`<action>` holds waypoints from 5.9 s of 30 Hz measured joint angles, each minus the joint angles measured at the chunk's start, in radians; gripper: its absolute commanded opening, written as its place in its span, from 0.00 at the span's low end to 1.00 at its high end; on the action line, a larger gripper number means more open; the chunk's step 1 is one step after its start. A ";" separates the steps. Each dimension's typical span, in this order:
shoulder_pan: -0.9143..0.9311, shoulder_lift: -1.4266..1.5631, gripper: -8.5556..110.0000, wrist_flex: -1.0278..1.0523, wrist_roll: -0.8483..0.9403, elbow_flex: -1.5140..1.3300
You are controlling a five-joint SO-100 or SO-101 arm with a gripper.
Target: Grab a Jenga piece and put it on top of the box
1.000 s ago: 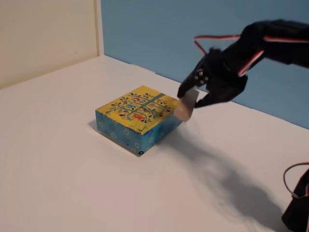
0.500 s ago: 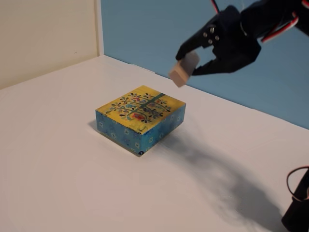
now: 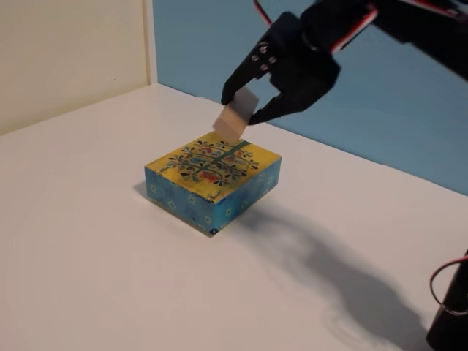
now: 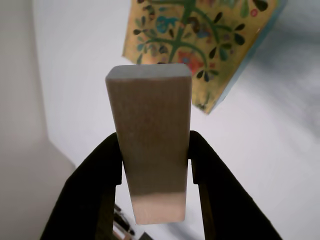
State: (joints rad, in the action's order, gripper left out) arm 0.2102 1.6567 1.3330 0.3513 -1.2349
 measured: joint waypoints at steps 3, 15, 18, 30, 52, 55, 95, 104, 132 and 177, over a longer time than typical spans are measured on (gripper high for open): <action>-0.005 -0.075 0.07 0.000 0.009 0.023; 0.008 -0.347 0.07 0.000 0.064 0.201; 0.011 -0.405 0.07 0.000 0.071 0.253; 0.054 -0.580 0.07 -0.005 0.098 0.388; 0.092 -0.690 0.34 -0.054 0.153 0.482; 0.095 -0.690 0.34 -0.054 0.153 0.485; 0.135 0.288 0.07 -0.008 0.077 -0.219; 0.187 0.532 0.07 -0.333 0.080 -0.782; 0.129 1.562 0.07 -0.430 0.072 -1.697; 0.195 1.562 0.07 -0.440 0.052 -1.744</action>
State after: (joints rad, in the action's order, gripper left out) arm 0.4050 3.2183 0.8928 0.4034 -2.9790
